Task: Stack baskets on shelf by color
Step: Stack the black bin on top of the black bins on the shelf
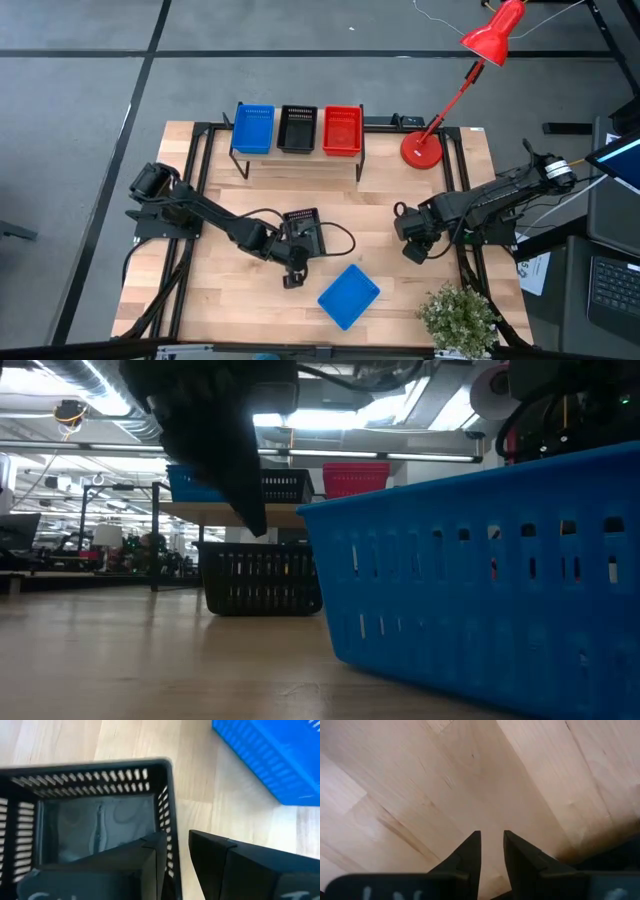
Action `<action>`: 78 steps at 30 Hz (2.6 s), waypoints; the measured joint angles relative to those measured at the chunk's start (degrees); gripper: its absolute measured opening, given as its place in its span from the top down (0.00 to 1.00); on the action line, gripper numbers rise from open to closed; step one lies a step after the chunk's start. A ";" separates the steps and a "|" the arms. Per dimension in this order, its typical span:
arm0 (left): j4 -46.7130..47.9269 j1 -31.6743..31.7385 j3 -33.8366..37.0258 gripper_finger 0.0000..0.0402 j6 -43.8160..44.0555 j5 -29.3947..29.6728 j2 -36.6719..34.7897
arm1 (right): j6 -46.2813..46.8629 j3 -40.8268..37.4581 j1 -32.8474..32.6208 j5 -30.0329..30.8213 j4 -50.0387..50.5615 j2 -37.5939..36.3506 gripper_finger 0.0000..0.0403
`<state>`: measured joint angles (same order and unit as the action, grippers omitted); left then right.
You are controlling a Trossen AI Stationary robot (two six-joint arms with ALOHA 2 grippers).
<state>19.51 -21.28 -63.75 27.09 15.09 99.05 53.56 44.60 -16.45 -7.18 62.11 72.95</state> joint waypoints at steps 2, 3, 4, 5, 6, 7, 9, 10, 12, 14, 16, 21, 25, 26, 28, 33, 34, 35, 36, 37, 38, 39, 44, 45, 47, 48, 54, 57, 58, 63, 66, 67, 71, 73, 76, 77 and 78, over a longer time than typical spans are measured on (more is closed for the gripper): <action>0.23 0.00 0.02 0.81 0.32 0.00 0.04 | 0.00 0.00 0.00 0.00 -0.21 0.00 0.80; 0.14 0.01 0.02 0.81 0.31 0.00 0.06 | -0.05 0.00 0.00 0.01 -0.28 0.00 0.80; 0.20 0.08 0.02 0.81 0.19 0.02 0.03 | -0.07 0.00 0.00 0.00 -0.23 0.00 0.80; 0.29 0.18 0.02 0.81 -0.22 -0.02 0.03 | -0.06 0.00 0.00 0.02 -0.24 0.00 0.80; 0.37 0.32 0.02 0.81 -0.26 -0.23 0.06 | -0.04 0.00 0.00 0.02 -0.26 0.00 0.80; 0.38 0.50 0.02 0.80 -0.28 -0.50 0.06 | -0.04 0.00 0.00 0.02 -0.24 0.00 0.80; 0.34 0.93 0.02 0.80 -0.40 -1.13 0.06 | -0.04 0.00 0.02 0.02 -0.24 0.00 0.80; 0.33 1.13 0.02 0.79 -0.44 -1.15 0.06 | -0.04 0.00 0.01 0.02 -0.26 0.00 0.80; 0.15 1.37 0.02 0.79 -0.44 -1.14 0.06 | -0.04 0.00 0.01 0.02 -0.34 0.00 0.80; 0.06 1.45 0.02 0.79 -0.63 -1.14 0.06 | -0.04 0.00 0.00 0.02 -0.53 0.00 0.80; -0.12 1.35 0.02 0.79 -0.71 -1.16 0.06 | -0.04 0.00 0.01 0.02 -0.87 0.00 0.80; -0.22 1.49 0.02 0.78 -1.99 -2.86 0.06 | -0.04 0.00 0.00 0.02 -1.22 0.00 0.80; -0.21 1.95 0.02 0.73 -1.65 -3.01 0.06 | -0.11 0.00 0.00 0.03 -1.22 0.00 0.80; -0.20 1.94 0.02 0.71 -1.19 -3.00 0.06 | -0.13 0.00 0.02 0.04 -1.22 0.00 0.80; -0.18 1.88 0.02 0.69 -0.33 -3.12 0.19 | -0.15 0.00 0.01 0.04 -1.22 0.02 0.80; 0.21 1.41 0.08 0.66 0.40 -2.61 1.17 | -0.25 0.00 0.01 0.35 -1.30 0.02 0.80; -0.29 1.40 -0.12 0.66 0.87 -2.61 1.64 | -0.28 0.00 0.00 0.64 -1.33 0.02 0.80; -0.38 1.37 -0.16 0.66 1.15 -2.64 2.15 | -0.28 0.00 0.01 0.83 -1.34 0.02 0.80; 0.32 1.21 0.04 0.67 1.13 -2.75 2.41 | -0.28 0.00 0.01 1.18 -1.43 0.02 0.80; 1.04 1.02 0.17 0.67 1.07 -2.67 2.57 | -0.28 0.00 0.02 1.49 -1.44 0.02 0.80; 0.20 0.90 0.12 0.67 1.07 -2.62 3.21 | -0.43 0.00 0.01 1.57 -1.44 0.02 0.80; -0.86 0.84 -0.11 0.67 1.07 -2.59 3.84 | -0.89 0.00 0.01 1.57 -1.52 0.02 0.80; -0.87 0.92 -0.12 0.67 2.37 -2.11 5.49 | -1.29 0.00 0.04 1.51 -2.06 0.04 0.80; 0.00 0.94 0.05 0.68 2.28 -1.87 5.56 | -1.31 0.00 0.02 1.55 -2.28 0.04 0.80; -0.26 0.90 0.12 0.70 2.44 -1.69 5.80 | -1.31 0.00 0.04 1.55 -2.71 0.04 0.80; -0.91 0.90 -0.10 0.72 2.39 -1.65 6.21 | -1.31 0.00 0.04 1.54 -2.78 0.04 0.80; 0.54 1.14 0.07 0.96 2.19 -2.06 6.37 | -0.62 0.00 0.02 1.53 -3.86 0.04 0.80; 0.52 1.11 0.06 0.99 2.19 -0.27 6.17 | 0.13 0.00 0.02 1.53 -4.03 0.04 0.80; 0.53 1.10 0.04 0.99 2.19 0.25 6.11 | 0.15 0.00 0.02 1.53 -4.14 0.04 0.80; 0.52 1.09 0.04 1.00 0.94 2.25 6.11 | 0.43 0.00 0.02 1.51 -4.28 0.04 0.80; 0.69 1.09 0.04 1.00 0.77 2.84 5.46 | 1.72 0.00 0.02 1.52 -4.31 0.04 0.80; 0.55 1.09 0.04 1.00 0.35 2.85 5.11 | 1.94 0.00 0.02 1.53 -4.32 0.04 0.80; 0.93 0.98 0.04 1.00 -0.67 3.50 2.64 | 1.98 0.00 0.02 1.51 -4.67 0.04 0.80; 1.12 1.01 0.04 1.00 -1.68 4.06 0.74 | 1.99 0.01 0.02 1.38 -4.74 0.04 0.80; 1.24 1.02 0.04 1.00 -4.65 5.18 -2.59 | 1.99 0.02 0.02 1.07 -4.88 0.04 0.80; 1.01 1.15 0.04 1.00 -5.56 5.35 -3.90 | 1.99 0.01 0.02 1.07 -5.04 0.04 0.80; 0.80 1.38 0.04 1.00 -6.62 5.36 -5.18 | 1.99 0.02 0.02 1.06 -5.26 0.04 0.80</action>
<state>20.30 -19.90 -63.70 20.48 20.46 93.87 55.55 44.62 -16.43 -6.12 56.84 72.99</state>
